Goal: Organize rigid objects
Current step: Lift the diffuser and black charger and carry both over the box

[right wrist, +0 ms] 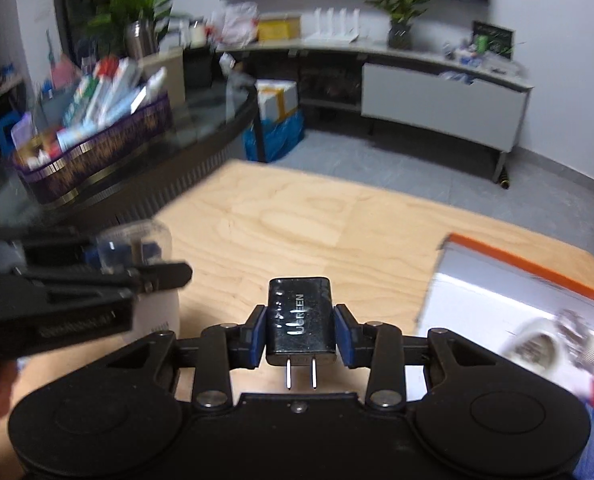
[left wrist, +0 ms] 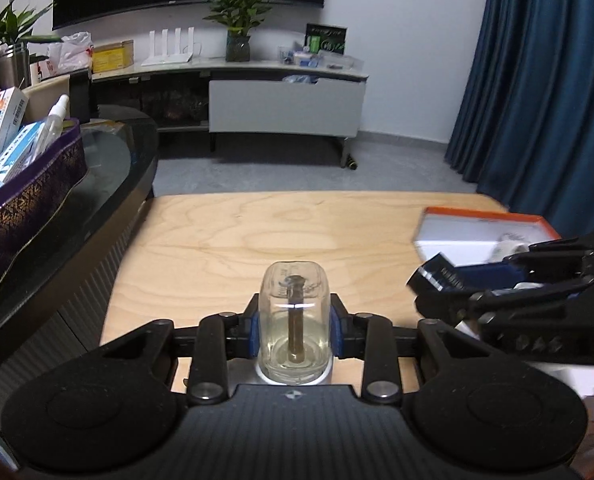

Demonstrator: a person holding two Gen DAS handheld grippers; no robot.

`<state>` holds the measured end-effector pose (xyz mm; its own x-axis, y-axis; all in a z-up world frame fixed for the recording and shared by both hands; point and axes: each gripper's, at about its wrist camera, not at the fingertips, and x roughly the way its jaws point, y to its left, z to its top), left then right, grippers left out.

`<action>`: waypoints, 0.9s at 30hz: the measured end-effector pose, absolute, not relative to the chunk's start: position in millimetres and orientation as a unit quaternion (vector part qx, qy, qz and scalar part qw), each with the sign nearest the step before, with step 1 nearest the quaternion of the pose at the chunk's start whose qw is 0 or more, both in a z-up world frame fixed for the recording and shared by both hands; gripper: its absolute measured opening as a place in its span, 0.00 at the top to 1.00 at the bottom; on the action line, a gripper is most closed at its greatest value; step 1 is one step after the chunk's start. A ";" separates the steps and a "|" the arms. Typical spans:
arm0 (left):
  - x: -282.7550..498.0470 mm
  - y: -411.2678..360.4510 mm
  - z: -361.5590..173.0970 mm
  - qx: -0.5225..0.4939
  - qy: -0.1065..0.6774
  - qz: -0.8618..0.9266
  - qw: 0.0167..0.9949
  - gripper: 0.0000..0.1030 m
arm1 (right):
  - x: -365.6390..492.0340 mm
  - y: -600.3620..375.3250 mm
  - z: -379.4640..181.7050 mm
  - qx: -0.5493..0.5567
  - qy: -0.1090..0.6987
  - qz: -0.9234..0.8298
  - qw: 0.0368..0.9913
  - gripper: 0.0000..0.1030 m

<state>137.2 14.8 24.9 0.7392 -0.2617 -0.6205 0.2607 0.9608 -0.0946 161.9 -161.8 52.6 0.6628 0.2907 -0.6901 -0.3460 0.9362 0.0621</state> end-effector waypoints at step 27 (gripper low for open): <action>31.4 -139.1 74.8 -0.016 0.289 -0.247 0.925 0.68 | -24.6 -332.3 118.8 0.042 0.299 -0.017 0.953 0.58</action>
<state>31.4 -139.1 74.8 0.7106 -0.4657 -0.5274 0.4475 0.8776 -0.1719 -24.5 -332.3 118.8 0.8202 -0.0081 -0.5720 0.0582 0.9959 0.0695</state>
